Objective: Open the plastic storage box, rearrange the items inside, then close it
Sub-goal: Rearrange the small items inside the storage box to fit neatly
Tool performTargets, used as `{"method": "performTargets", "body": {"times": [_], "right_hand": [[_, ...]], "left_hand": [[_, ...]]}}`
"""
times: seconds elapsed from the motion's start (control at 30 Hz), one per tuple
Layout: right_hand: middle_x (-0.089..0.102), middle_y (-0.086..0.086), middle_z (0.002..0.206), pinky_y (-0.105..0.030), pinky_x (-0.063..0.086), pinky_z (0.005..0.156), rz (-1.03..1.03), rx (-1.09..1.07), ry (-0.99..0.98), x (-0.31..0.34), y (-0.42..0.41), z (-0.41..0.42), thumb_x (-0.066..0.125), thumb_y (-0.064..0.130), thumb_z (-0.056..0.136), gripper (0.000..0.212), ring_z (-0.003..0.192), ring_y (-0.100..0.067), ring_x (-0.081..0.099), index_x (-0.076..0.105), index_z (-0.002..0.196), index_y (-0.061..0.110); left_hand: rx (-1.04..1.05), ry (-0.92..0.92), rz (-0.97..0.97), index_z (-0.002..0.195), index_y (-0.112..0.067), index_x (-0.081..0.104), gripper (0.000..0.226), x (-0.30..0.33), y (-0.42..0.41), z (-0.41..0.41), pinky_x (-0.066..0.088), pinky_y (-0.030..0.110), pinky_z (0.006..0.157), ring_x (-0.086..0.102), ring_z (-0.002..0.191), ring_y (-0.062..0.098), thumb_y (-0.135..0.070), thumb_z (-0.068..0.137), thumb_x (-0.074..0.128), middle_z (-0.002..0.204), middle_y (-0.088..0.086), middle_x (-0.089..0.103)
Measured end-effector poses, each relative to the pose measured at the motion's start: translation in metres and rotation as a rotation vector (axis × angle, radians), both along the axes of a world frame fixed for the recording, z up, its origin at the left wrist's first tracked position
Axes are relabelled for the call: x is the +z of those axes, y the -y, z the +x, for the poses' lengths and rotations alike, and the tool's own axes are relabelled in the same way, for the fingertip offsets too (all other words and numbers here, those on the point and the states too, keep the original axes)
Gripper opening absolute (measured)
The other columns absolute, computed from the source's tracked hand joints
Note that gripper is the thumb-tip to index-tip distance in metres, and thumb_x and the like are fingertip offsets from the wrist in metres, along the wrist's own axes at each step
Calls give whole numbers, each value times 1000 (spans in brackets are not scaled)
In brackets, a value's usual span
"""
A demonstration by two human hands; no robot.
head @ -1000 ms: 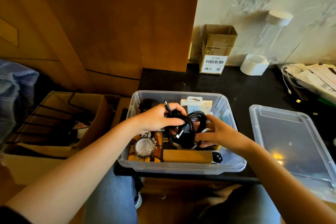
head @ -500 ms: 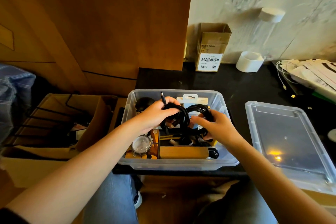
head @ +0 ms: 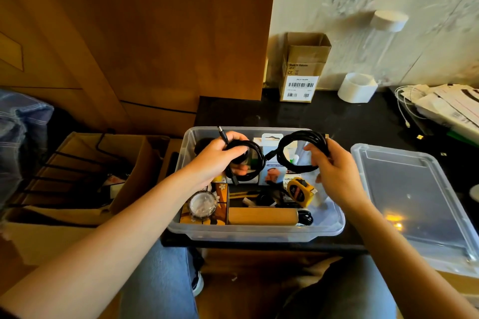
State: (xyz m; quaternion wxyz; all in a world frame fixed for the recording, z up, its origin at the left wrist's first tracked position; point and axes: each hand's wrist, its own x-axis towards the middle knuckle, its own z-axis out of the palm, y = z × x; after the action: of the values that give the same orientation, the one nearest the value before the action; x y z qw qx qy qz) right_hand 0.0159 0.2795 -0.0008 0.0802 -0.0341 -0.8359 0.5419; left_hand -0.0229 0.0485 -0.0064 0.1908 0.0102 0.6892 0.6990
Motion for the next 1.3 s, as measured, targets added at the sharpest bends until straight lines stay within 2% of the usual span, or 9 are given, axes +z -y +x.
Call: {"method": "performTargets", "body": {"times": [0.13,0.27,0.43,0.63,0.8,0.97,1.07,1.13,1.3], "right_hand": [[46,-5,63,-12,30,41,-212,361,149,16,-12,-1,41,4,96,21,44,-3,36,61,93,7],[44,1,56,-9,30,42,-193,426,162,23,-16,-4,42,1,95,18,45,-2,36,60,97,-2],[58,10,57,-8,41,48,6,530,281,18,3,-9,52,15,93,36,50,3,56,40,125,29],[63,7,65,-16,48,59,368,451,215,3,4,-13,57,29,90,12,60,-7,60,65,87,20],[64,13,75,-19,49,66,420,403,146,6,-26,-2,56,24,91,18,72,-10,62,56,81,39],[63,8,78,-15,44,67,382,417,188,6,-35,4,57,20,90,13,76,-12,61,58,83,30],[61,8,73,-20,46,64,384,385,174,6,-34,4,57,19,91,18,70,-12,59,56,78,32],[60,9,70,-27,50,64,382,362,147,7,-32,2,57,19,90,23,66,-13,59,54,75,35],[63,15,75,-9,45,57,317,372,77,8,-9,-5,58,20,90,14,65,4,61,60,85,33]], "left_hand": [[52,-1,-82,94,-19,60,19,0,-2,-1,55,23,57,67,66,14,-6,97,46,98,10,61],[60,-28,-140,98,-16,58,14,1,-7,-3,55,20,56,64,76,17,-8,97,46,100,8,59],[-16,-84,-194,106,-13,57,15,4,-28,-2,56,20,63,65,86,15,-8,98,46,105,7,62],[-106,-60,-170,98,-26,59,17,7,-48,-4,50,41,95,63,98,25,-11,91,57,104,8,61],[-147,83,8,112,-17,60,27,9,-57,-12,54,40,90,61,101,24,-33,92,51,112,10,55],[-342,126,-102,139,-31,38,50,26,-89,-19,56,32,83,68,93,25,-53,95,40,136,5,45],[-425,-22,-329,142,-34,34,55,36,-92,-23,57,26,76,70,89,21,-61,94,31,150,1,33],[-465,-111,-383,127,-29,51,49,40,-81,-24,55,20,76,71,88,15,-60,92,38,138,-3,48],[-575,-304,-444,114,-21,64,35,35,-39,-17,46,10,86,61,101,-1,-26,80,74,110,-8,68]]}}
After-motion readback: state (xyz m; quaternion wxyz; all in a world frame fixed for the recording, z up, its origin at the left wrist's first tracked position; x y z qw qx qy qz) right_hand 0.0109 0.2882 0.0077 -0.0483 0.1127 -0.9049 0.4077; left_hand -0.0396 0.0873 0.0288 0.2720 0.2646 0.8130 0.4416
